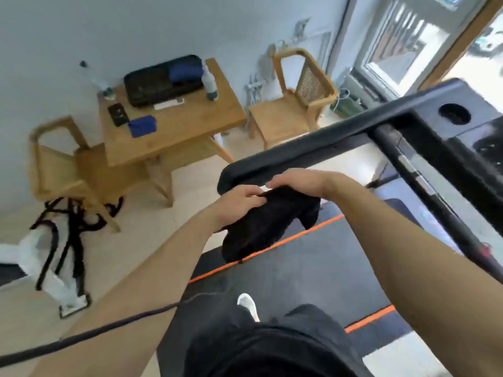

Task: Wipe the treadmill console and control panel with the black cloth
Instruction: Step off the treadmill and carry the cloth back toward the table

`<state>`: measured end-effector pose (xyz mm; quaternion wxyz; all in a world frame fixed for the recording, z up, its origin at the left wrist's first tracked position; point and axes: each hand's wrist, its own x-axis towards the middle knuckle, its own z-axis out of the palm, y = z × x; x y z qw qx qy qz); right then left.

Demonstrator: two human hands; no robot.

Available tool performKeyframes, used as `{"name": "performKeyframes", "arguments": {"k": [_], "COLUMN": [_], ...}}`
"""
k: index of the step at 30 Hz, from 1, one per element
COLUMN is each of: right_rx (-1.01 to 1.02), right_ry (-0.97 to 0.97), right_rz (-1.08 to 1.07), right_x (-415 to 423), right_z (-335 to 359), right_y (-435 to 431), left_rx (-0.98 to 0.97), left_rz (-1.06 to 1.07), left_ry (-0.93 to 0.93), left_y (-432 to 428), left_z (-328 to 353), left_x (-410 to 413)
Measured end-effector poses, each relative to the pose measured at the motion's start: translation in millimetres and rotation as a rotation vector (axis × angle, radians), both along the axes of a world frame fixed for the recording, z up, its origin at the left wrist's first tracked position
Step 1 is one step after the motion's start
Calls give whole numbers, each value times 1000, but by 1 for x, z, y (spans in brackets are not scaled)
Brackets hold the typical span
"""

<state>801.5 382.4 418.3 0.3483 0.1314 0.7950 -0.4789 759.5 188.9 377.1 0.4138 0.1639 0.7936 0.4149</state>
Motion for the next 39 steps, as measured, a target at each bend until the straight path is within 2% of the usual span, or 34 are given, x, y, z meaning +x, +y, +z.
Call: {"name": "performKeyframes", "arguments": {"k": [5, 8, 10, 13, 17, 21, 27, 33, 36, 39], "right_rx": [-29, -104, -166, -235, -300, -293, -270, -147, -72, -5], "right_ry": [60, 84, 108, 150, 195, 325, 430, 539, 503, 446], "right_rz": [473, 643, 679, 747, 820, 866, 1016, 1098, 1054, 1012], "right_x": [-55, -77, -86, -90, -79, -60, -33, -12, -12, -16], "right_z": [-14, -27, -35, -41, -42, -41, -61, -89, -110, -131], "right_y": [-121, -195, -243, -313, -401, -481, -603, -740, -808, -864], "left_rx": [19, 40, 21, -105, -229, -340, -198, -16, 33, 13], "left_rz": [259, 508, 644, 799, 1149, 1462, 1871, 2144, 2180, 2114], "left_ry": [-37, -86, -101, -76, -17, 85, 123, 111, 30, -21], "left_y": [-136, -206, -247, -304, -373, -428, -504, -615, -685, -750], "left_z": [-27, -33, -33, -37, -41, -34, -37, -61, -75, -85], "left_x": [12, 28, 44, 78, 143, 209, 285, 306, 300, 285]}}
